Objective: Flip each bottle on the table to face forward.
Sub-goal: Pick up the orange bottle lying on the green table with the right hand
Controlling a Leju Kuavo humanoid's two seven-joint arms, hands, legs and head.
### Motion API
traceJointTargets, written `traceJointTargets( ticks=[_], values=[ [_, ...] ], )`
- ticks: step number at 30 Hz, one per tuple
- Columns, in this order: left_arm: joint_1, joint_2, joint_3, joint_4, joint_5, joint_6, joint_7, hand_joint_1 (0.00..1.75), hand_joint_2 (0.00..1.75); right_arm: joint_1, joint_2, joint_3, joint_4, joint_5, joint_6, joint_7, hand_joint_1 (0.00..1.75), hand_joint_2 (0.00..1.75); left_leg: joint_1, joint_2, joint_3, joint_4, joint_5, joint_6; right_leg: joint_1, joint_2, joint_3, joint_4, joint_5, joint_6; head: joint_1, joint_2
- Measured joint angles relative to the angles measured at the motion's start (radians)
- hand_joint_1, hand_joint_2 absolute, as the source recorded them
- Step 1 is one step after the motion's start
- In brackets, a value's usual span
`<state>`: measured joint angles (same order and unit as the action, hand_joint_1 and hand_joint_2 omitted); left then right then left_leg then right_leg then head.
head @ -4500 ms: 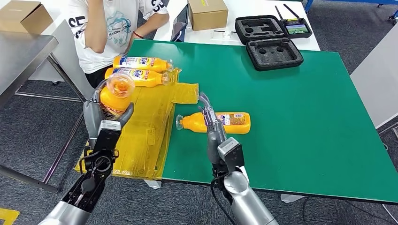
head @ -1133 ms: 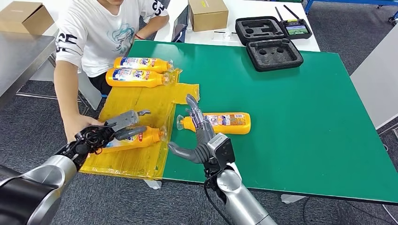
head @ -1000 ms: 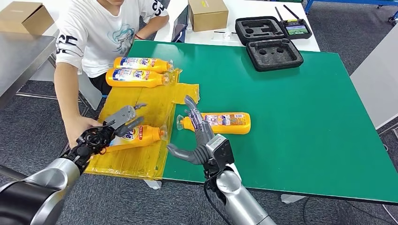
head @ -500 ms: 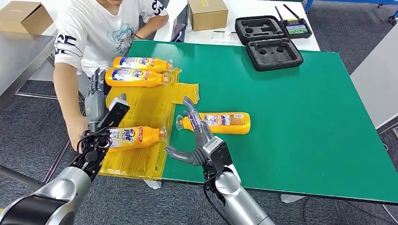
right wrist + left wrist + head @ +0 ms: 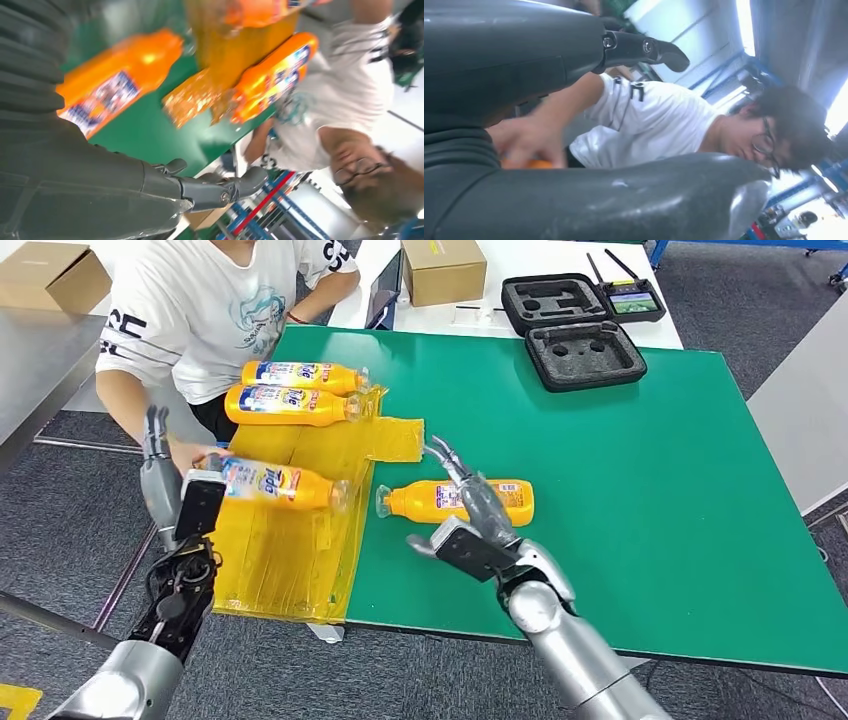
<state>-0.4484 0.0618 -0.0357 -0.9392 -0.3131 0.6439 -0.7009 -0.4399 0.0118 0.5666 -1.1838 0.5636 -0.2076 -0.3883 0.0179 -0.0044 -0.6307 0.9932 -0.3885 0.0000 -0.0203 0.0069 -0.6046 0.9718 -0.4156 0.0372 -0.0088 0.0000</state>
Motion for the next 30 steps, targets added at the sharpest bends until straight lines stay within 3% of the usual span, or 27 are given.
traceJointTargets(
  ticks=[6, 14, 21, 30],
  values=[
    [0.061, 0.003, 0.047, -0.048, 0.247, -0.153, 0.002, 0.00, 0.00, -0.069, -0.069, -0.025, 0.074, 0.170, -0.004, 0.106, 0.00, 1.75, 0.000, 0.000, 0.000, 0.000, 0.000, 0.000, 0.000, 0.000, 0.000, 0.000, 0.000, 0.000, 0.000, 0.000],
    [0.085, 0.003, 0.071, -0.055, 0.316, -0.221, 0.001, 0.00, 0.00, -0.096, -0.117, -0.053, 0.181, 0.212, 0.017, 0.144, 0.00, 1.75, 0.000, -0.001, -0.001, 0.000, 0.000, 0.000, 0.000, 0.000, 0.000, 0.000, 0.000, 0.000, 0.000, 0.000],
    [0.084, 0.003, 0.066, -0.054, 0.315, -0.238, 0.001, 0.00, 0.00, -0.110, -0.126, -0.049, 0.261, 0.229, 0.062, 0.158, 0.00, 1.75, 0.000, 0.000, -0.001, 0.000, 0.000, 0.000, 0.000, 0.000, -0.001, 0.000, 0.000, 0.000, 0.000, 0.000],
    [0.066, -0.002, 0.004, -0.006, 0.308, -0.265, 0.001, 0.00, 0.00, -0.216, -0.093, -0.027, 0.497, 0.265, 0.074, 0.183, 0.00, 1.75, 0.000, 0.000, -0.001, 0.000, 0.000, 0.000, 0.000, 0.000, -0.001, 0.000, 0.000, 0.000, 0.000, 0.000]
  ],
)
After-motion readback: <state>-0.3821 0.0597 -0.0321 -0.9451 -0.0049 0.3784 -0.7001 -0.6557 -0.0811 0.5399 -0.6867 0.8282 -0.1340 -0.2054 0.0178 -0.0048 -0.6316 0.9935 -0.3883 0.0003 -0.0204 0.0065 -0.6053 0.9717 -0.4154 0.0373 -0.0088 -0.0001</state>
